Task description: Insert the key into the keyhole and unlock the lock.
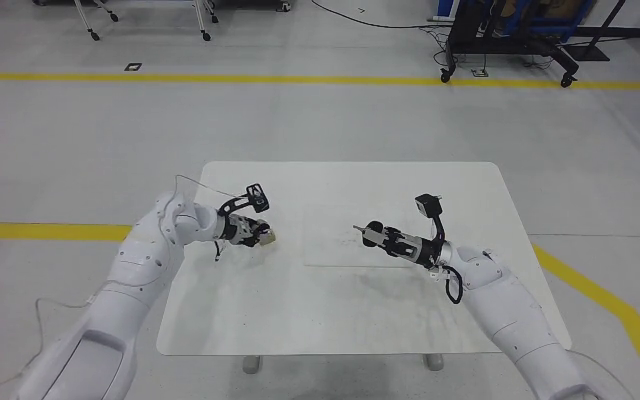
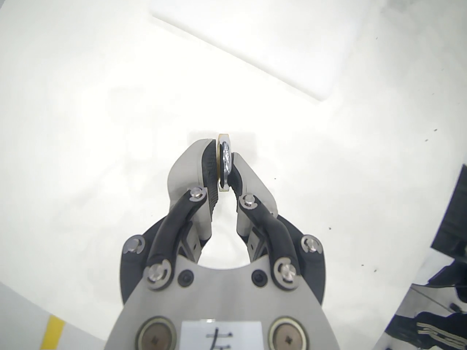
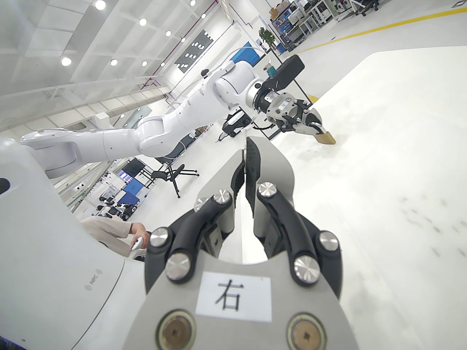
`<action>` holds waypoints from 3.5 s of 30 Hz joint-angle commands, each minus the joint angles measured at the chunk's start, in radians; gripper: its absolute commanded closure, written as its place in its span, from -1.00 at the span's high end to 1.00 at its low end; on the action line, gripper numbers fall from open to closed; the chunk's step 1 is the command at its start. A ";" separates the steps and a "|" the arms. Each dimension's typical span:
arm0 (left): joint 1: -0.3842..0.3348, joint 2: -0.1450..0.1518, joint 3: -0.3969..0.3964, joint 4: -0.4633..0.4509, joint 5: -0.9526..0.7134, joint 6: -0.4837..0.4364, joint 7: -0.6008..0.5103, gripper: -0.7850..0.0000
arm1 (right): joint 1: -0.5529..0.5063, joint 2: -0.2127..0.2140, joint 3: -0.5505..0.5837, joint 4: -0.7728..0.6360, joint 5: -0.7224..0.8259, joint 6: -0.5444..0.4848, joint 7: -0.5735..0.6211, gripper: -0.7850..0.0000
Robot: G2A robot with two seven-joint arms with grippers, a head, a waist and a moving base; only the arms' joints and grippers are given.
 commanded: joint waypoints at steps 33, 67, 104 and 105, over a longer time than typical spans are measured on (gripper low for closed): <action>0.027 -0.002 0.062 -0.077 0.097 0.311 0.057 -1.00 | 0.000 0.000 0.000 0.000 0.000 0.000 0.000 -1.00; 0.230 0.102 -0.067 -0.322 -0.284 -0.016 0.389 -1.00 | -0.020 -0.004 0.021 -0.051 -0.026 0.075 -0.120 -1.00; 0.062 -0.015 0.268 -0.129 -1.627 0.013 -0.138 -1.00 | -0.041 -0.085 -0.070 -0.123 -0.017 0.205 -0.518 -1.00; 0.057 -0.020 0.279 -0.120 -1.616 0.007 -0.131 -1.00 | -0.039 -0.087 -0.071 -0.124 -0.015 0.206 -0.520 -1.00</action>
